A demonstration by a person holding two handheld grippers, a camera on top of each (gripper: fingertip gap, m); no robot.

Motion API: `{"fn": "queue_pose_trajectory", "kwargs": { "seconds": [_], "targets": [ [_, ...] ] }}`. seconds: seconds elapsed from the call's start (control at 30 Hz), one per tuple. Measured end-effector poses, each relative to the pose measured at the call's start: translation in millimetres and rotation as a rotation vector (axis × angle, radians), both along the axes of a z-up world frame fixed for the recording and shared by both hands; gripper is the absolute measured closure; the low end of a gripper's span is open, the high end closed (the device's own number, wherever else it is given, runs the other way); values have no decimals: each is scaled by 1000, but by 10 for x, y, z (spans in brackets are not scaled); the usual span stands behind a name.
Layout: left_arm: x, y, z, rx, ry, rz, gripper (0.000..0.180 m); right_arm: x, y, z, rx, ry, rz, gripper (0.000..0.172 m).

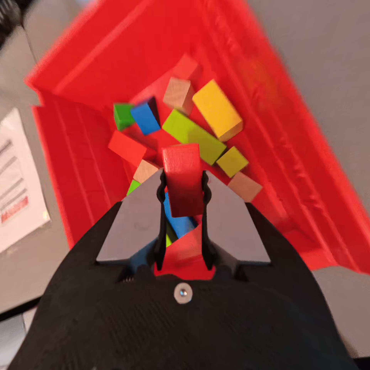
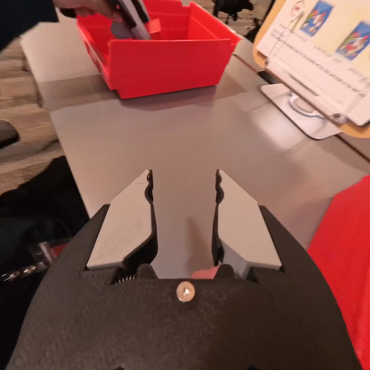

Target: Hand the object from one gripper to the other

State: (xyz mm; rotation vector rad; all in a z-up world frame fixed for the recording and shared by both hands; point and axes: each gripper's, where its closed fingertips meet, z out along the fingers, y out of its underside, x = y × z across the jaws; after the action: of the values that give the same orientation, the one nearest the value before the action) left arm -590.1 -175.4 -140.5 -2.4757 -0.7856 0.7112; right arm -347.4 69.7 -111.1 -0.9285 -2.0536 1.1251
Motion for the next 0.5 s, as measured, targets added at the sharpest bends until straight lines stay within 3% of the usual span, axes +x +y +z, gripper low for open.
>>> {"fn": "queue_pose_trajectory", "kwargs": {
  "seconds": [0.13,0.27,0.37,0.5],
  "targets": [
    [563,507,652,344,164,-280,148,114,-350,108,-129,-4,212,135],
    [1531,1112,1144,731,57,-624,149,272,-714,220,-181,-78,422,117],
    [2074,1376,1375,882,27,-830,149,224,-832,575,-215,6,462,117],
    [2555,1538,1613,1032,14,-1020,149,237,-901,1117,-347,112,525,129]
  ]
}}
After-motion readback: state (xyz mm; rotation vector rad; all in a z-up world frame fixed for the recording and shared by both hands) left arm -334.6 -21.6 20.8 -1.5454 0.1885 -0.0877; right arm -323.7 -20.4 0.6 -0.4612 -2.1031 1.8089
